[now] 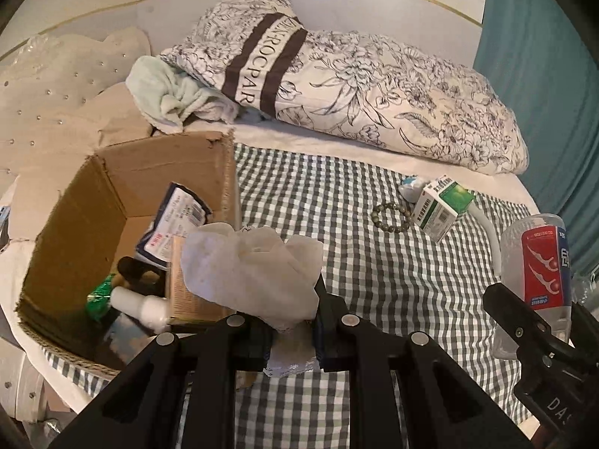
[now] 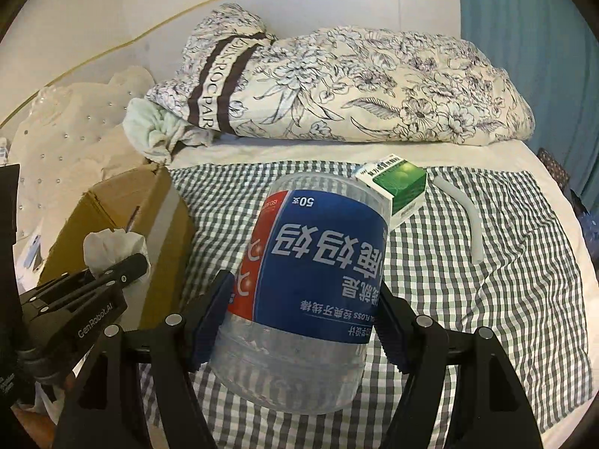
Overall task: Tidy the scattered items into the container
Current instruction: 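Carry the tissue and pill bottle into the cardboard box and release both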
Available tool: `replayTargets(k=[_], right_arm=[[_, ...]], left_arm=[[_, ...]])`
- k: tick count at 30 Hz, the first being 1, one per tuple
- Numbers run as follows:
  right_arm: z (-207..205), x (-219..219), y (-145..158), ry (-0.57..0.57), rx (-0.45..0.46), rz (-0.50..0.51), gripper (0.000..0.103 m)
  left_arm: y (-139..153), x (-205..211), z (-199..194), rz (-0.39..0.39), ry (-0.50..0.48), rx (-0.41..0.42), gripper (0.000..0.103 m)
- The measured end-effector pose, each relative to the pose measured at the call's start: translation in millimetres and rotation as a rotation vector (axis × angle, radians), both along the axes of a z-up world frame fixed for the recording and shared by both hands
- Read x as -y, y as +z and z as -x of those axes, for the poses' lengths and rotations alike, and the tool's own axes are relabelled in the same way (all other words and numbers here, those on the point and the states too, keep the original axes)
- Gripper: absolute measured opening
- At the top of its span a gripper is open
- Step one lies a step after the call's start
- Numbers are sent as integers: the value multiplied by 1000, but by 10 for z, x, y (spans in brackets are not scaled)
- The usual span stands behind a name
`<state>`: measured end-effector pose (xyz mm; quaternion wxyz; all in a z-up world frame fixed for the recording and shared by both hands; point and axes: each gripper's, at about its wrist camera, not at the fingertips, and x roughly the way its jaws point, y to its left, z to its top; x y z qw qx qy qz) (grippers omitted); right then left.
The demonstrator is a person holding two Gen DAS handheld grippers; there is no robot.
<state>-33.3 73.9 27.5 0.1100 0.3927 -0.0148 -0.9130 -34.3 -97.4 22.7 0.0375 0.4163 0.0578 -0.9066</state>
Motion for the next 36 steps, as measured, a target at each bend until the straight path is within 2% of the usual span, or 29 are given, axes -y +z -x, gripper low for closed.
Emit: replayTargets(k=[7,12,21,30,33,34,36], right_arm=[[-59,285,108,56,-15,6,70],[-20,710,173,144,-22,9,70],[43,1502,194,302,-24,5,70],[203,1967,34,378,13,-21,70],[265,2088,-19,389,21,-25,70],[280,2125,-37,394,24,-27,70],[315,2207,-72,408,34,-25,70]], left_arm=[[164,341,-119,10,55,-25,17],[185,697,-173,9,114,-16,17],[105,1341,-248,1,247,4,17],[-115,1594,-205,4,290,52,17],[-176,1653,-190,5,303,65,21],[-196,1669,-181,3,308,69,27],[-225,1694,-167,2,308,74,44]])
